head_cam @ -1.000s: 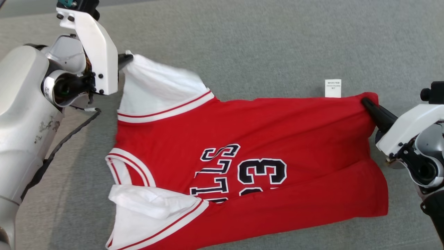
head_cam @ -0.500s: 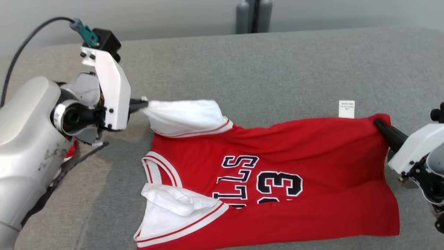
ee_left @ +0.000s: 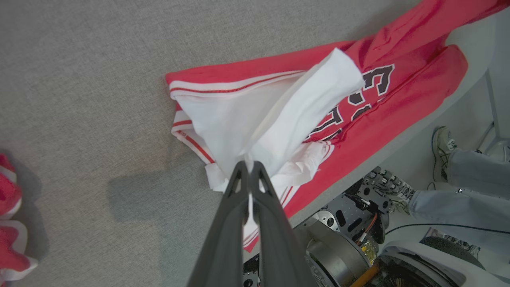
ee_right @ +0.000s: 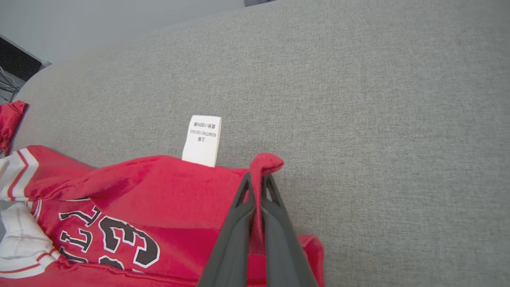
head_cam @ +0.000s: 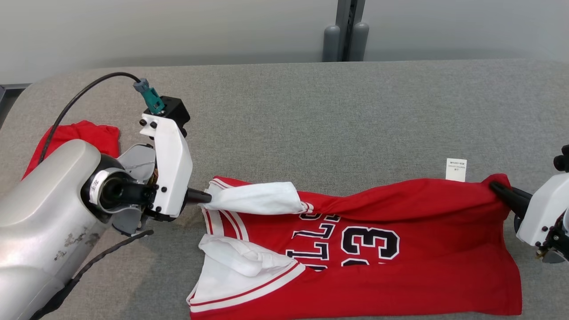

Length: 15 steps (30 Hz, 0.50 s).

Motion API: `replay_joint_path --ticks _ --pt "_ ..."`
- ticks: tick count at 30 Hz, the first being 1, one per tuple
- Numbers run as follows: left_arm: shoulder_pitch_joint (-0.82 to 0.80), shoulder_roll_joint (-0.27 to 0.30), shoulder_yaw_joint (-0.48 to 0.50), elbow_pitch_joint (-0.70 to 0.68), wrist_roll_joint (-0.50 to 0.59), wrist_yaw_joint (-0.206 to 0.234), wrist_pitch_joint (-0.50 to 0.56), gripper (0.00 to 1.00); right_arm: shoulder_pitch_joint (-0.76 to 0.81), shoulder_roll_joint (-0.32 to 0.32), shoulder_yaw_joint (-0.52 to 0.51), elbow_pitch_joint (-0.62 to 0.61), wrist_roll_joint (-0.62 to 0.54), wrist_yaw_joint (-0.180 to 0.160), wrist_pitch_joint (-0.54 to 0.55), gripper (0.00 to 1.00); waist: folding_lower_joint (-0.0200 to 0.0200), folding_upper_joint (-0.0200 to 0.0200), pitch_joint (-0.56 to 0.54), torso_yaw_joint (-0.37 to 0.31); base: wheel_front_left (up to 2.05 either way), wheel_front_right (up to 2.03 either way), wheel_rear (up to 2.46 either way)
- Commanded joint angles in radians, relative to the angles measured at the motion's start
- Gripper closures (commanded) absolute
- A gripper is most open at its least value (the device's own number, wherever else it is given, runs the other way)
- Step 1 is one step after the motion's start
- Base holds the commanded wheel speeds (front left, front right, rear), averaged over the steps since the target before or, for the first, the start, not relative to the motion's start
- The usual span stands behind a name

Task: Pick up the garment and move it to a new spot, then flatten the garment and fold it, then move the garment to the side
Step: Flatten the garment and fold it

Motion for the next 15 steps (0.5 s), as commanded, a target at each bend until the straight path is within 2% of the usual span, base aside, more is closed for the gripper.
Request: replay_joint_path --ticks 1,8,15 --pt "0.023 0.013 -0.004 -0.022 -0.012 0.018 0.019 1.00 -0.015 -0.016 0.014 0.003 0.013 0.002 0.004 1.00 0.0000 0.0000 0.003 0.002 0.00 0.00 0.00" --pt "0.050 0.043 -0.017 -0.086 -0.041 0.056 0.081 1.00 -0.028 -0.060 0.072 -0.020 0.055 0.002 -0.007 1.00 0.0000 0.0000 0.010 0.006 0.00 0.00 0.00" --pt "0.072 0.068 -0.021 -0.139 -0.054 0.090 0.113 1.00 -0.049 -0.124 0.153 -0.031 0.138 0.002 0.091 1.00 0.0000 0.0000 0.009 0.004 0.00 0.00 0.00"
